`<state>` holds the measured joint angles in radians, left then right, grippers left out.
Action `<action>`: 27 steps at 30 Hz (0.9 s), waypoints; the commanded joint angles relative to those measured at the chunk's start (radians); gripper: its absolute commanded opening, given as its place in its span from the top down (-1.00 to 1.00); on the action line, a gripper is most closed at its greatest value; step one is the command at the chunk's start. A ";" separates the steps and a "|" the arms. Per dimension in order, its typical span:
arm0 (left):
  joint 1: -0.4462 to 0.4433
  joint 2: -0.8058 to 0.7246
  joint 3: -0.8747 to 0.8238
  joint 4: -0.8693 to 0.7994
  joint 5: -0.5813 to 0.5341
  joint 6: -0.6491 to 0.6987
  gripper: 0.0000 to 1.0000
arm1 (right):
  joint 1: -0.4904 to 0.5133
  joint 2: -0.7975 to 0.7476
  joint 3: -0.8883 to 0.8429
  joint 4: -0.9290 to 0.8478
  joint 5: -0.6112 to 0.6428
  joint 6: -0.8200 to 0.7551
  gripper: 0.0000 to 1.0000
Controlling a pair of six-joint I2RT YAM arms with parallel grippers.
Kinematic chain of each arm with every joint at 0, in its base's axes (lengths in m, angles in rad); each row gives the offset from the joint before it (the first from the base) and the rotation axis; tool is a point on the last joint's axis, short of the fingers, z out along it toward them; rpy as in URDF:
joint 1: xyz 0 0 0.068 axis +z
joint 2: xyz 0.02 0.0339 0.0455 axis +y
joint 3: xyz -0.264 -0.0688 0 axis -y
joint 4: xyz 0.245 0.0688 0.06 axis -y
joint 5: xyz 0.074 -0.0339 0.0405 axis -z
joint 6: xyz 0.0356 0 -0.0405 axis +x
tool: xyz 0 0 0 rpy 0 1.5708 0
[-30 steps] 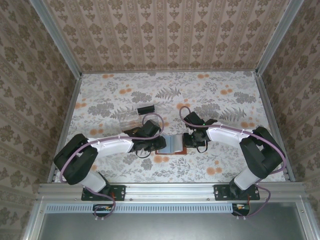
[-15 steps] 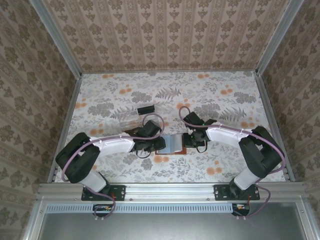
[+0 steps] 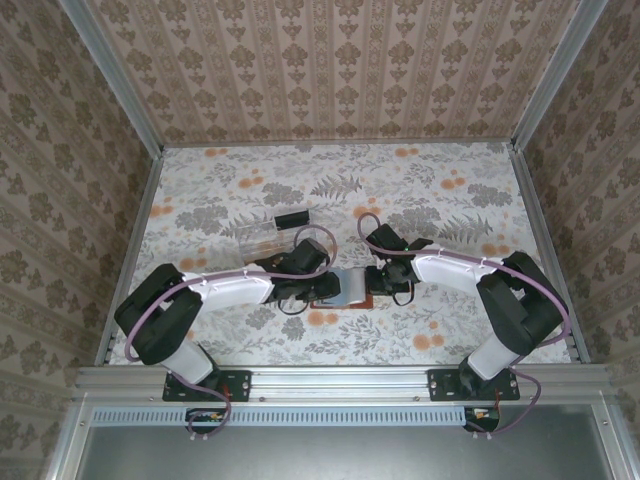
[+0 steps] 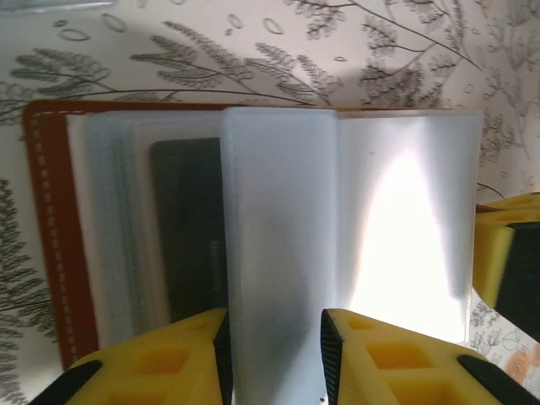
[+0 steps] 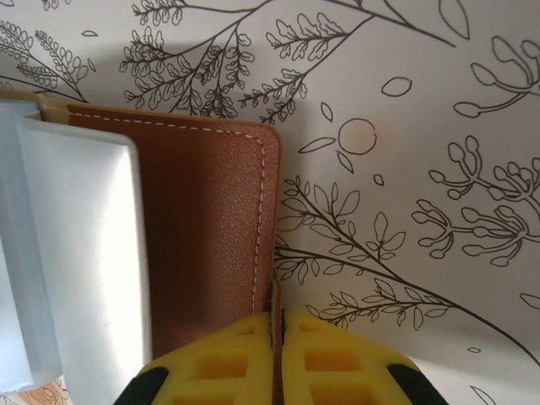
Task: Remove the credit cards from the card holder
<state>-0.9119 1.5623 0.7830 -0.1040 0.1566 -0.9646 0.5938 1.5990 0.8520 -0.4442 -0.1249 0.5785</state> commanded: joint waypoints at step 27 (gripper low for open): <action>-0.042 0.184 0.123 0.152 0.192 0.023 0.32 | -0.049 -0.105 -0.030 0.013 -0.004 0.033 0.58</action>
<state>-0.9485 1.7214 0.8772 0.0433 0.3225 -0.9386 0.5533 1.5215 0.8379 -0.4252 -0.1284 0.5884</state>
